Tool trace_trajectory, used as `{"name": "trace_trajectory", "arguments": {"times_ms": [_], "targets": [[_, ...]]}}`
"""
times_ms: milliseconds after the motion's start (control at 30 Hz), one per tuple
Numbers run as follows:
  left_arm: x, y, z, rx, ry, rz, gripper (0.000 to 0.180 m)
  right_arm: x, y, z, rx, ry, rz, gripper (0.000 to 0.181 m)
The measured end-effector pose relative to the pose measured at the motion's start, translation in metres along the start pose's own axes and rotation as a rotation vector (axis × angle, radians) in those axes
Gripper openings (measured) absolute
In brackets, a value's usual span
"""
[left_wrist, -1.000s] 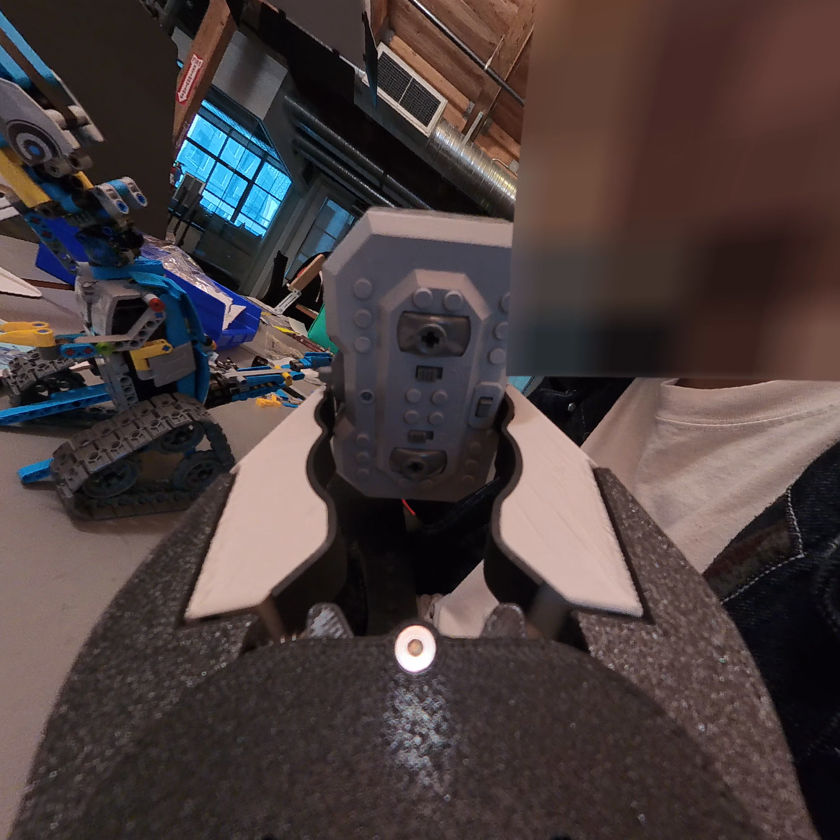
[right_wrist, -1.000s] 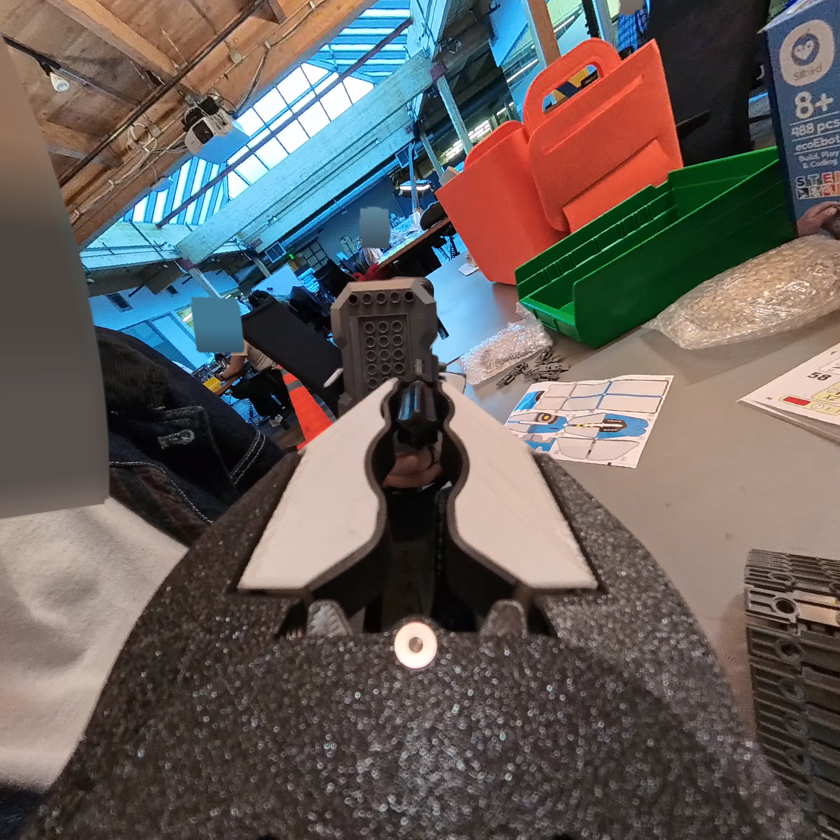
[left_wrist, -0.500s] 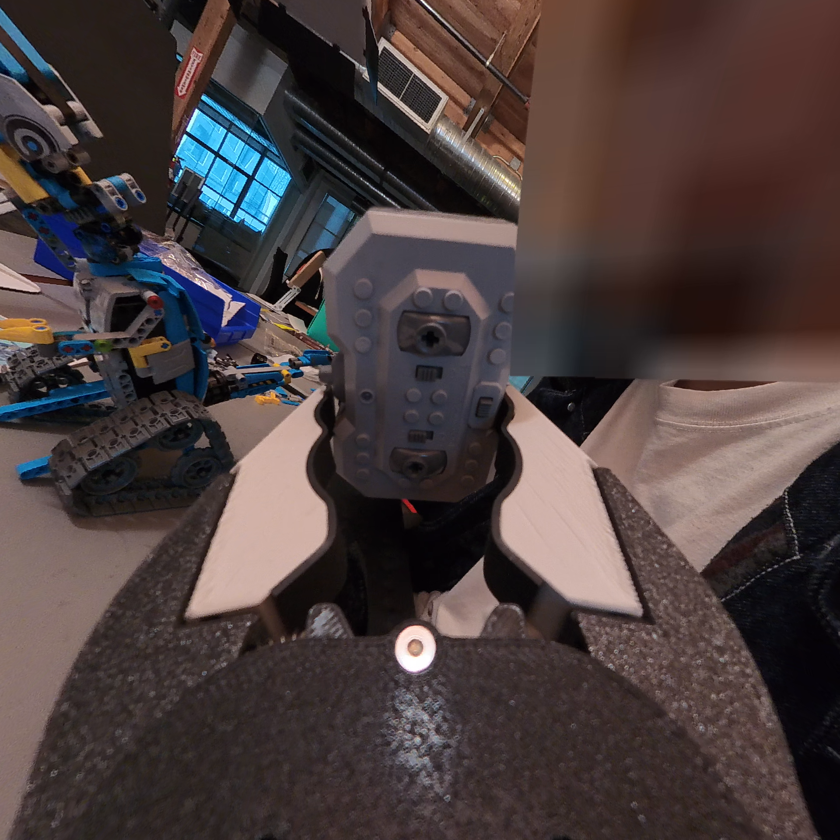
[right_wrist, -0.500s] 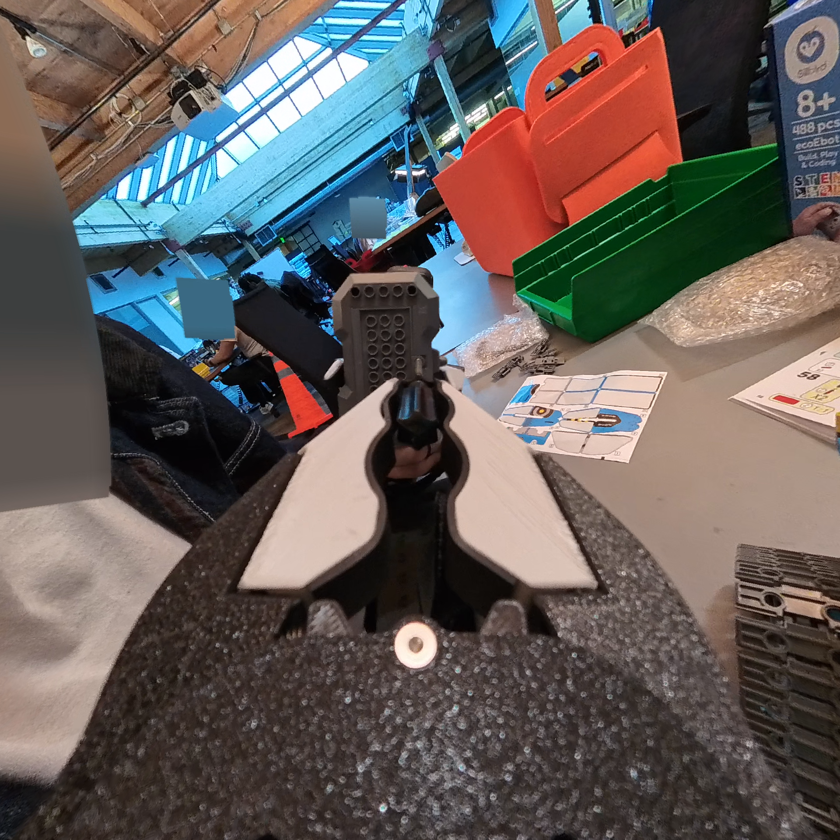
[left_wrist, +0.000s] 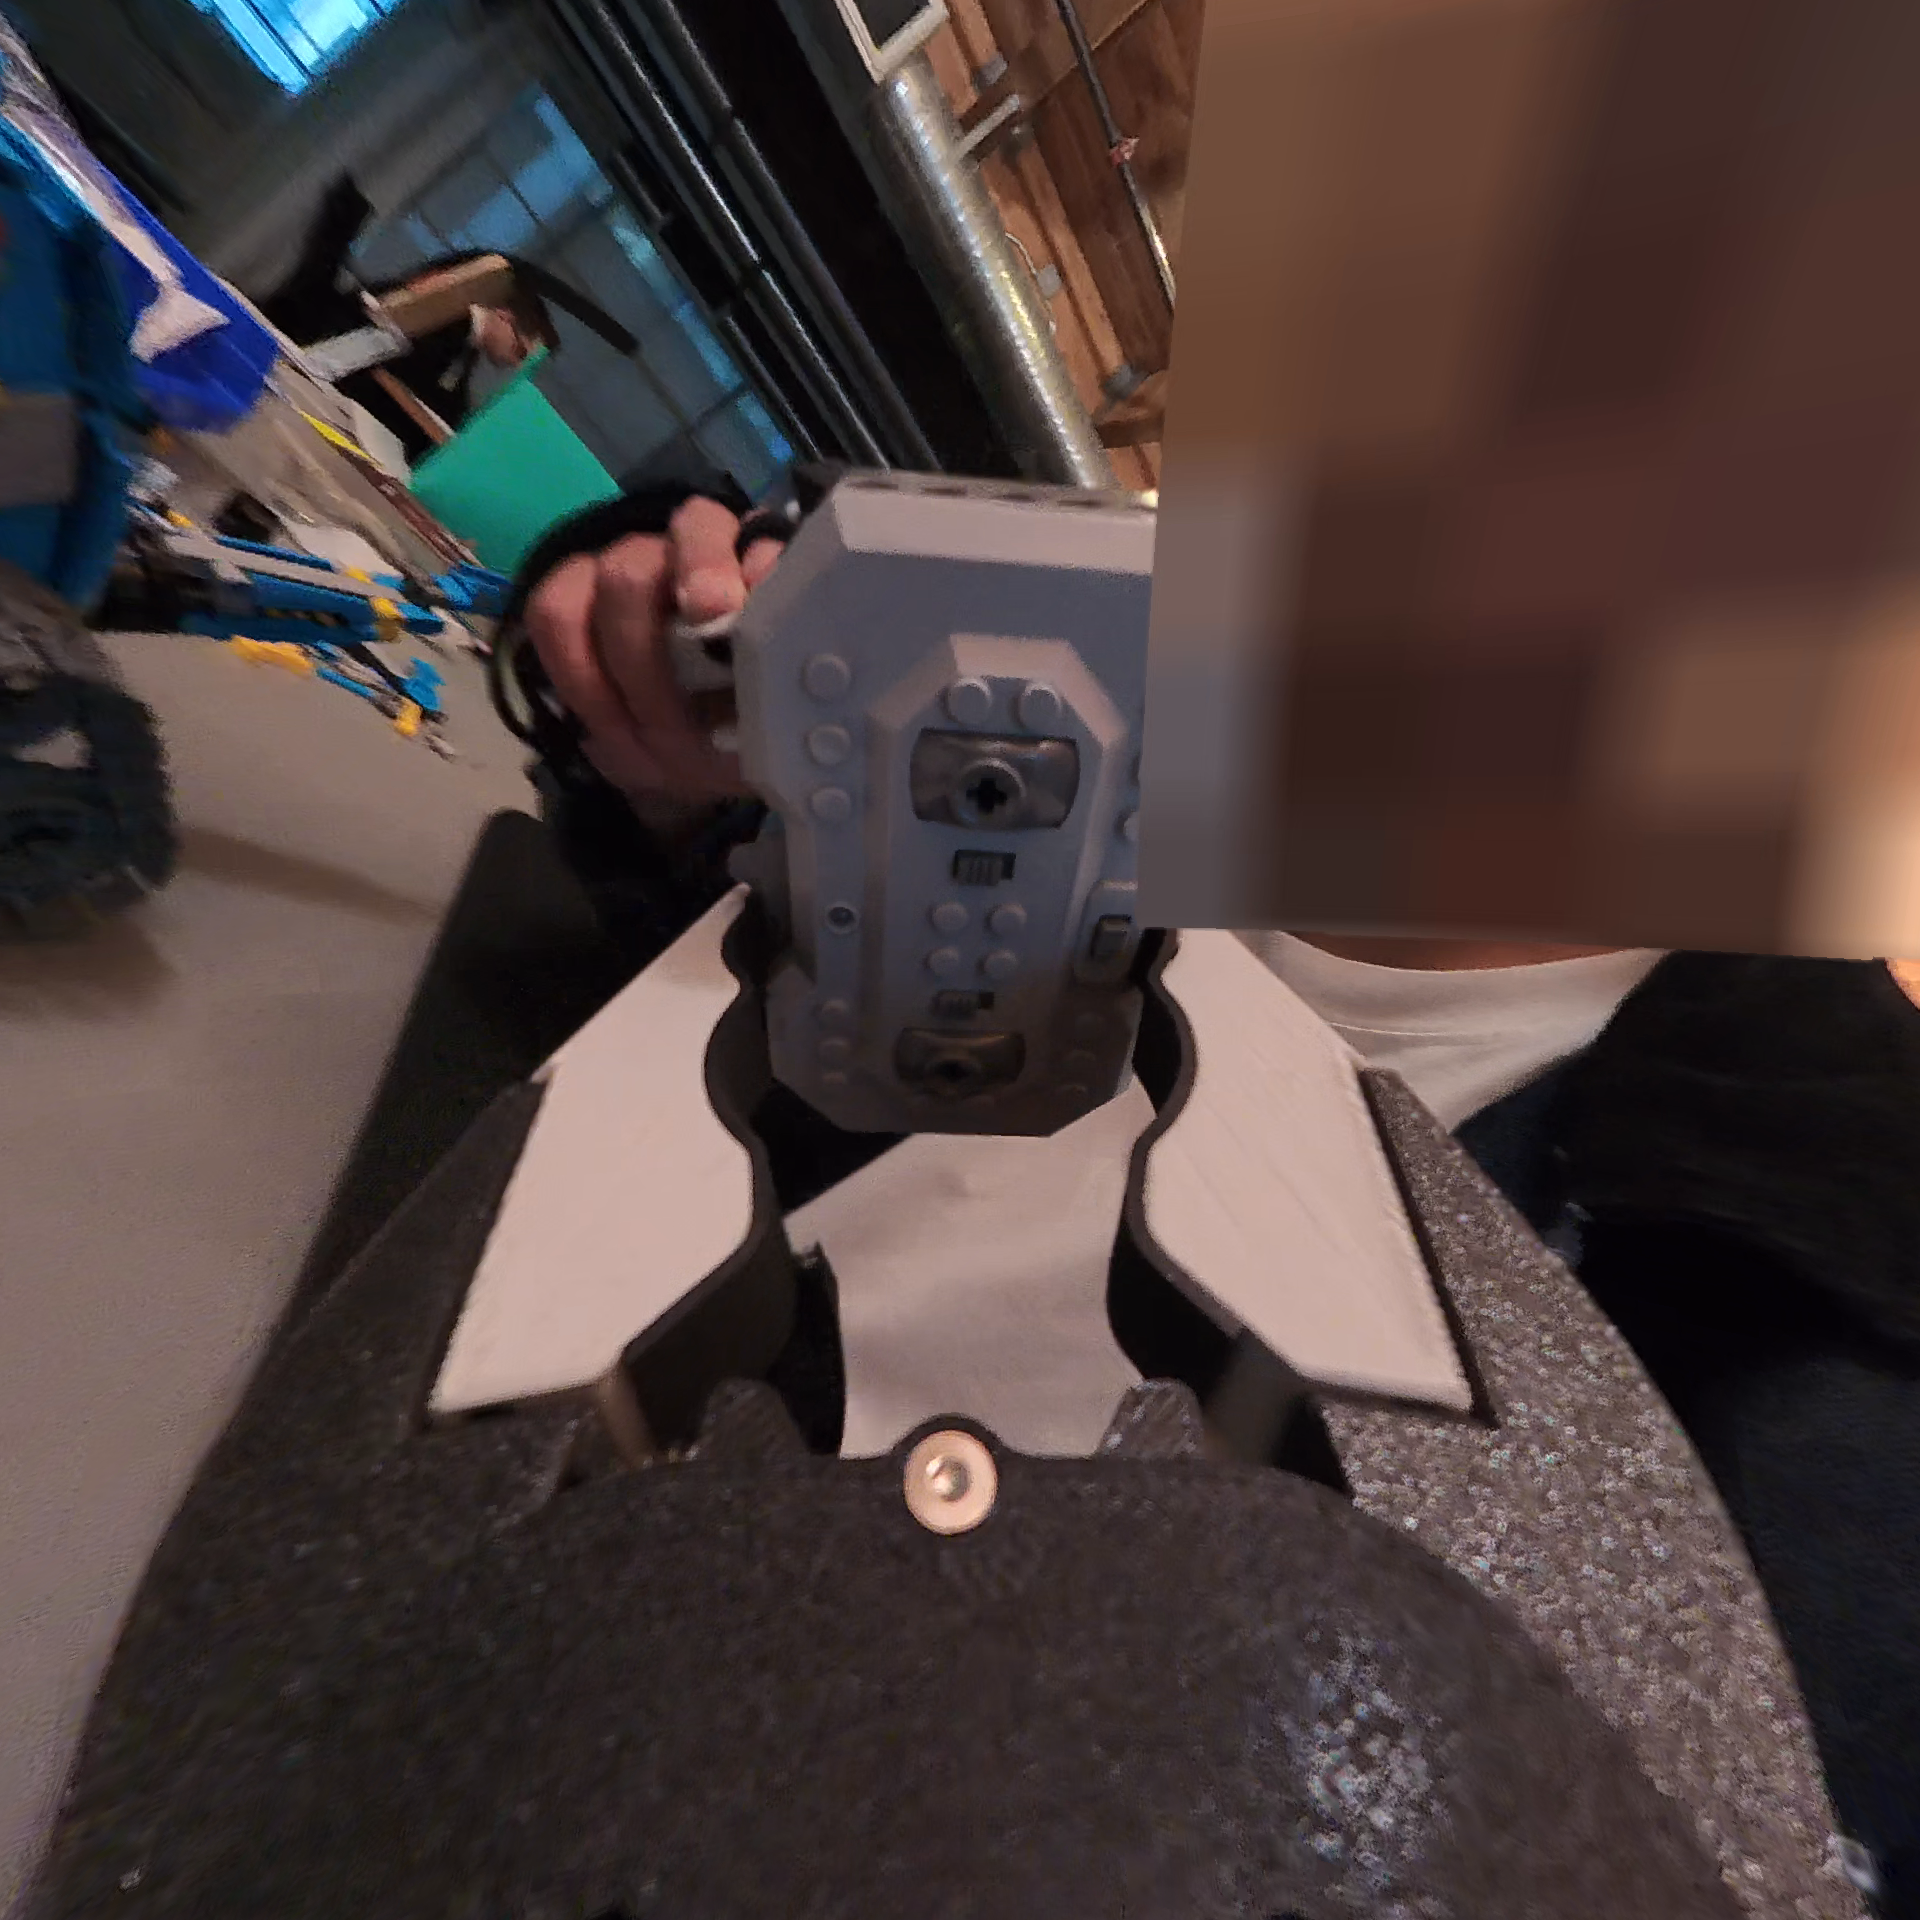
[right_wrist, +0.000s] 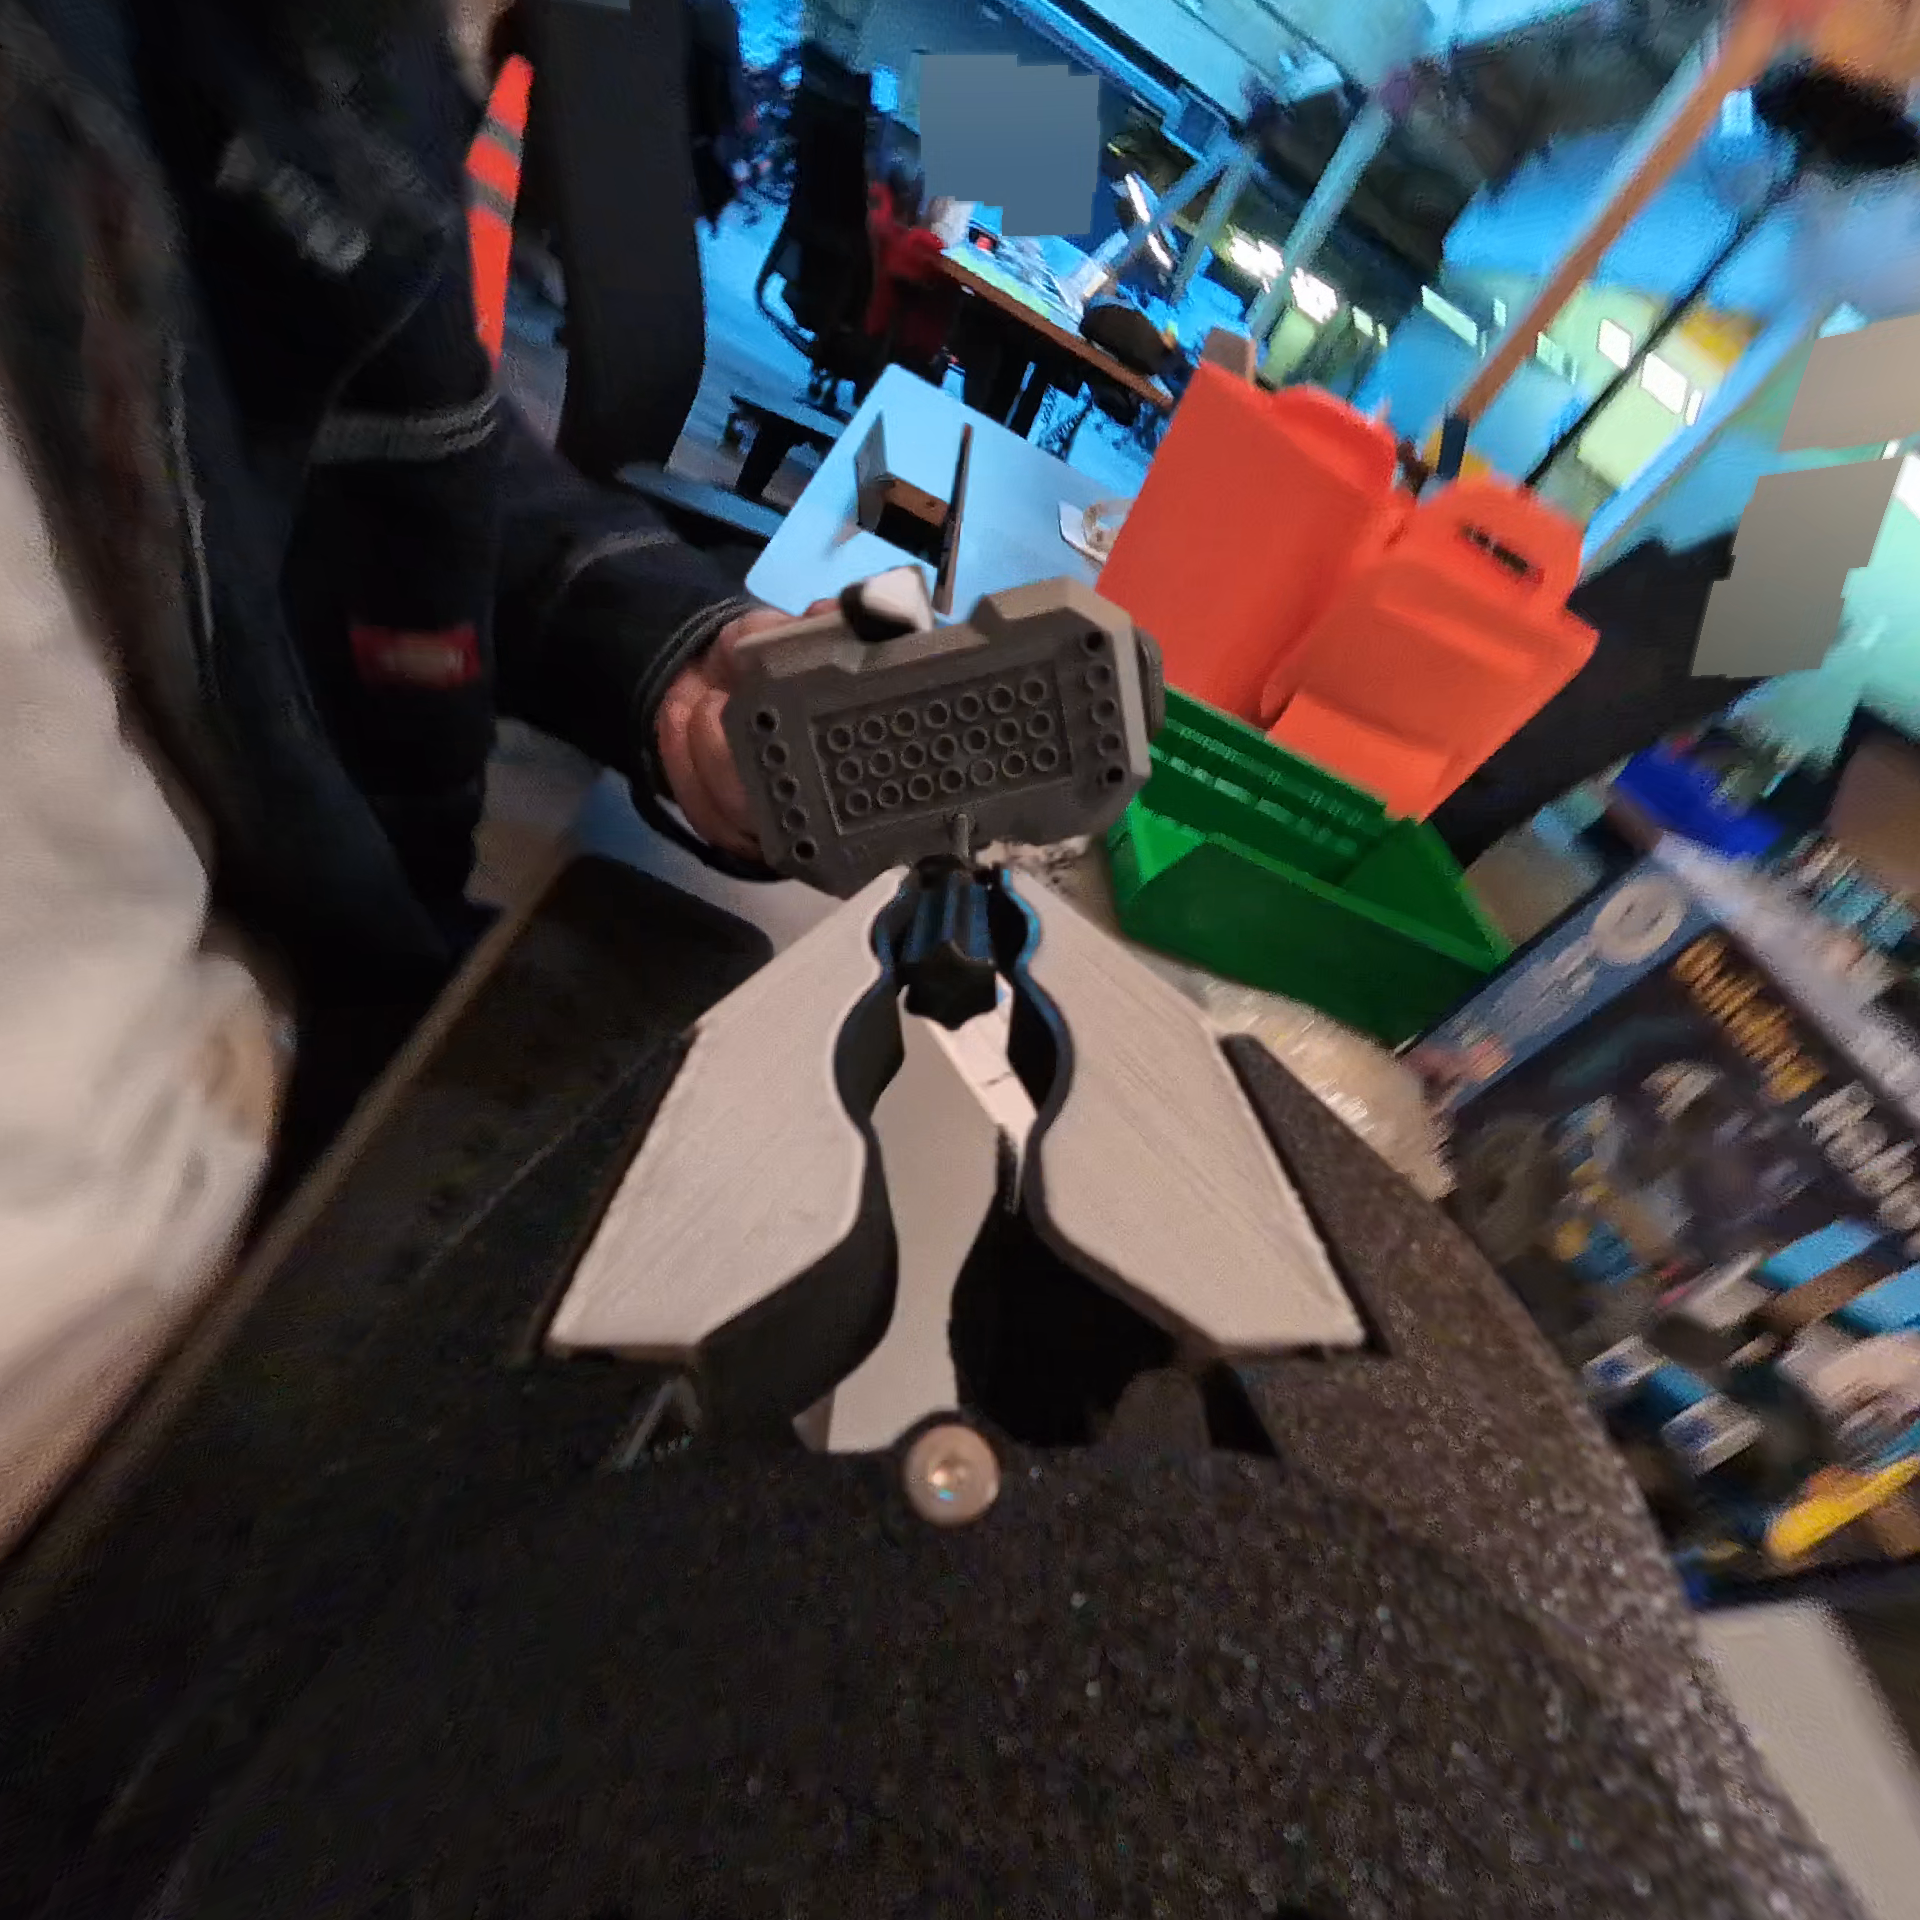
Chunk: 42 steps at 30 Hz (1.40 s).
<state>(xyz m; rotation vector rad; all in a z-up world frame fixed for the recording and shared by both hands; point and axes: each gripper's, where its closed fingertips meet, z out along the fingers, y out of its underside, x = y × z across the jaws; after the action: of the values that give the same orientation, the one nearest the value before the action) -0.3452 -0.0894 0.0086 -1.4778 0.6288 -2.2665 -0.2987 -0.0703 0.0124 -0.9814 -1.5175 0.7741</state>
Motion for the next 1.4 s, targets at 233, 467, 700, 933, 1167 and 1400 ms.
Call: {"name": "trace_trajectory", "arguments": {"times_ms": [233, 467, 700, 933, 1167, 1400], "targets": [[0.004, 0.013, 0.011, -0.099, 0.067, -0.169, 0.069, -0.017, -0.007, -0.002, -0.162, -0.043, -0.69, 0.011], [-0.019, 0.011, 0.0, -0.113, -0.168, 0.188, 0.068, 0.016, -0.007, -0.012, -0.009, -0.003, 0.016, 0.012], [-0.035, 0.007, -0.009, -0.094, -0.454, 0.644, 0.069, 0.018, 0.023, 0.0, 0.149, -0.019, 0.98, 0.011], [-0.039, 0.014, -0.007, -0.139, -0.492, 0.721, 0.069, 0.011, 0.025, 0.01, 0.146, -0.016, 1.037, 0.011], [-0.038, 0.022, -0.006, -0.185, -0.473, 0.689, 0.069, 0.006, 0.025, 0.01, 0.08, -0.053, 0.996, 0.012], [-0.014, 0.033, 0.004, -0.226, -0.237, 0.422, 0.068, -0.003, 0.006, 0.005, -0.002, -0.152, 0.648, 0.011]]}}
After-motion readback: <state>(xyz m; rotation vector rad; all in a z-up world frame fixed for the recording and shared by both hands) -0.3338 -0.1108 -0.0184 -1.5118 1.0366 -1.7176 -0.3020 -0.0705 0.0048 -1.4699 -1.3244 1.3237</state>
